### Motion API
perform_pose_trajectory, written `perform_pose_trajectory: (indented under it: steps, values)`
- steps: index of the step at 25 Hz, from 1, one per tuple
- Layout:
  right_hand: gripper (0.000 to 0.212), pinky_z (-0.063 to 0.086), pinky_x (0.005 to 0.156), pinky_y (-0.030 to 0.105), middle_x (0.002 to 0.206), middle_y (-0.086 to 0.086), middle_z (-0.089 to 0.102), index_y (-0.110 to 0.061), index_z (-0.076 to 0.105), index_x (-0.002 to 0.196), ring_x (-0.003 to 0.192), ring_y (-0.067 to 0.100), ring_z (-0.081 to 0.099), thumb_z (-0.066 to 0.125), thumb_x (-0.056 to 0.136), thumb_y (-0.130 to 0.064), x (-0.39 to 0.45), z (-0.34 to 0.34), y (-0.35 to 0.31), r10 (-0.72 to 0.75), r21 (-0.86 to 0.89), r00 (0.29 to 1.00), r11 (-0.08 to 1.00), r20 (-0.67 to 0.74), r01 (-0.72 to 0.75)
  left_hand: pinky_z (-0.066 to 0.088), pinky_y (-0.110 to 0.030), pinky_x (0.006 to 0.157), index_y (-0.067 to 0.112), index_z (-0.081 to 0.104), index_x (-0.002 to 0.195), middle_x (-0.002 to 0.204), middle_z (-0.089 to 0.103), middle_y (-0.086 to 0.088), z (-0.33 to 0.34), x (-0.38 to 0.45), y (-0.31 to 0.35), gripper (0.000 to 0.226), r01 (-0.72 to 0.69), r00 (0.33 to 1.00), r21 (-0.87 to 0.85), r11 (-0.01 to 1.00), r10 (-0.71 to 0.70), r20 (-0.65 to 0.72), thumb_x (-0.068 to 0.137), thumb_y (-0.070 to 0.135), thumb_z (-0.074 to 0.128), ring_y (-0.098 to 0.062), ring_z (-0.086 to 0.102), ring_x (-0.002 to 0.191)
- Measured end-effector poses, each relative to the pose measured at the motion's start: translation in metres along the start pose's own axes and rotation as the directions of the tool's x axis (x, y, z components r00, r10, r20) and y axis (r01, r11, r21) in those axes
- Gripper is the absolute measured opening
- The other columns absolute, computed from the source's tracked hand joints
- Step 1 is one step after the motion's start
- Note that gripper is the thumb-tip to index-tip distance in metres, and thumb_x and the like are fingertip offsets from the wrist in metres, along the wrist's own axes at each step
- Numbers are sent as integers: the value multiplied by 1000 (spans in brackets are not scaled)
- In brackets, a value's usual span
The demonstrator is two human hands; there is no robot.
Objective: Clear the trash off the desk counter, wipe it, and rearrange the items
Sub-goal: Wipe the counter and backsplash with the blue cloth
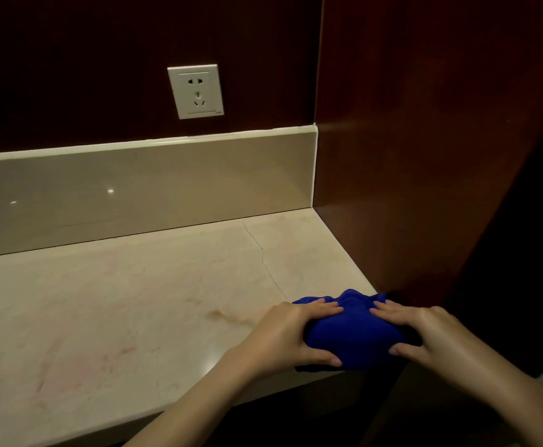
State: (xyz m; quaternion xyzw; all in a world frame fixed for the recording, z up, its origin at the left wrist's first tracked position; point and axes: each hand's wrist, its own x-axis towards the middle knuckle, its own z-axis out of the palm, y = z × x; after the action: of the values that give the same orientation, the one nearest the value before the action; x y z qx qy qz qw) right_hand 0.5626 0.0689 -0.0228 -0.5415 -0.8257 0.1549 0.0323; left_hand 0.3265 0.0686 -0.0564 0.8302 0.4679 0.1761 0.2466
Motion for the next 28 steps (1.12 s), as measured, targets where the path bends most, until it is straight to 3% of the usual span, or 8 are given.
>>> perform_pose_trajectory:
  steps: [5,13,17,28]
  values:
    - [64,13,116,21,156,-14,20,-33,24,147,144,2,14,57,94,-21,3,6,-4,62,7,997,998,-39,-61,36,-25,109,37,45,140,141,50,17,-1,15,-11,69,-42,999,-1,999,42,3,78,52,71,-2,45,129]
    - [57,29,112,29,148,-5,41,-29,36,144,137,14,38,60,92,-20,29,1,-26,262,56,961,964,-88,-258,41,-14,95,32,51,137,132,59,13,-27,49,-41,66,-132,990,29,991,130,47,77,49,73,-5,57,114]
    - [56,38,108,36,142,3,49,-27,43,141,130,22,47,63,90,-17,50,0,-35,338,104,934,939,-112,-327,49,-22,93,31,52,135,127,63,9,-39,67,-61,67,-134,989,6,991,133,70,75,49,75,-8,61,108]
    - [46,42,101,37,133,6,57,-23,55,133,122,28,52,65,89,-18,121,-13,-46,370,69,920,929,-131,-363,47,-18,86,28,56,133,121,66,5,-70,114,-108,67,-68,997,-15,998,69,41,73,46,78,-11,60,105]
